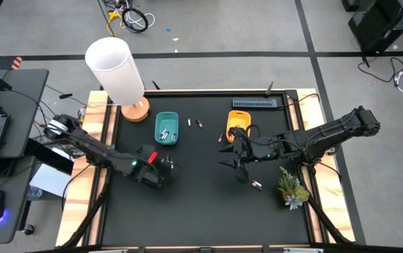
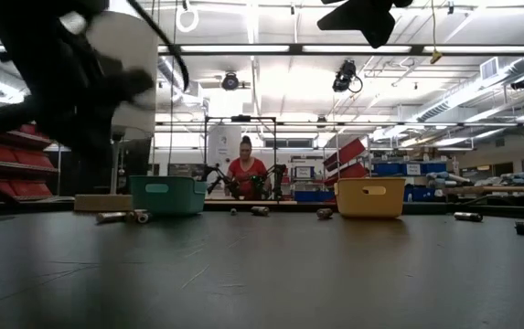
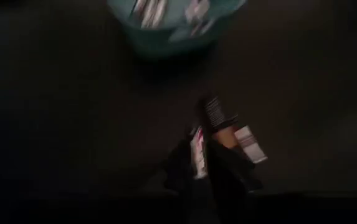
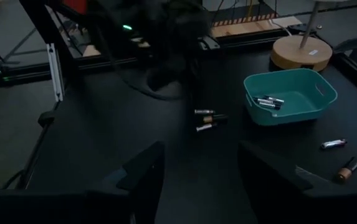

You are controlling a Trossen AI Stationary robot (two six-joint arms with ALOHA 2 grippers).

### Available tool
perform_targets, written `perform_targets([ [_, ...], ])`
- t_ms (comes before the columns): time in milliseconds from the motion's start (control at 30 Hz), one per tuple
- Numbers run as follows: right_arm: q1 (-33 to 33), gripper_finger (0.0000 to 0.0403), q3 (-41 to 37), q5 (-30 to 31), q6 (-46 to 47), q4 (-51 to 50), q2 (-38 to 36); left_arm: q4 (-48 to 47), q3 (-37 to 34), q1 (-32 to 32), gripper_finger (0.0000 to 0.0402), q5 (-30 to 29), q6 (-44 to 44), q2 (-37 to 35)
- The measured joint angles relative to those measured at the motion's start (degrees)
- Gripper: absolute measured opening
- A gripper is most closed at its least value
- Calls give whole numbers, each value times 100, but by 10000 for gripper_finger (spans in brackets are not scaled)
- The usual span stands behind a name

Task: Sort batteries
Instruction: Put the silver battery into the blue bin

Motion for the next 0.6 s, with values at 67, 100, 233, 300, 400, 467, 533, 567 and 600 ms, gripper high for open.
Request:
perform_targets([
  [67, 0, 209, 0, 0, 0, 7, 0, 101, -5, -309, 74, -670, -292, 8],
  [100, 0, 209, 0, -1, 2, 14, 0, 138, -70, -463, 77, -984, -428, 33],
  [233, 2, 209, -2, -2, 4, 52, 0, 586, -259, -824, 79, -1857, -543, 390],
  [300, 2, 209, -2, -1, 5, 94, 0, 654, -315, -857, 80, -1952, -530, 633],
  [400, 7, 208, 41, -4, 4, 78, 0, 715, -330, -870, 84, -1937, -530, 986],
  [467, 7, 208, 106, -4, 4, 99, 0, 865, -323, -872, 94, -1955, -530, 1180],
  [533, 7, 208, 156, -7, 1, 99, -2, 916, -325, -872, 113, -1944, -528, 1368],
  [567, 7, 208, 171, -9, -2, 96, -2, 1015, -327, -872, 124, -1945, -529, 1455],
  [600, 7, 208, 187, -9, -2, 90, -2, 1124, -322, -872, 137, -1948, -531, 1550],
])
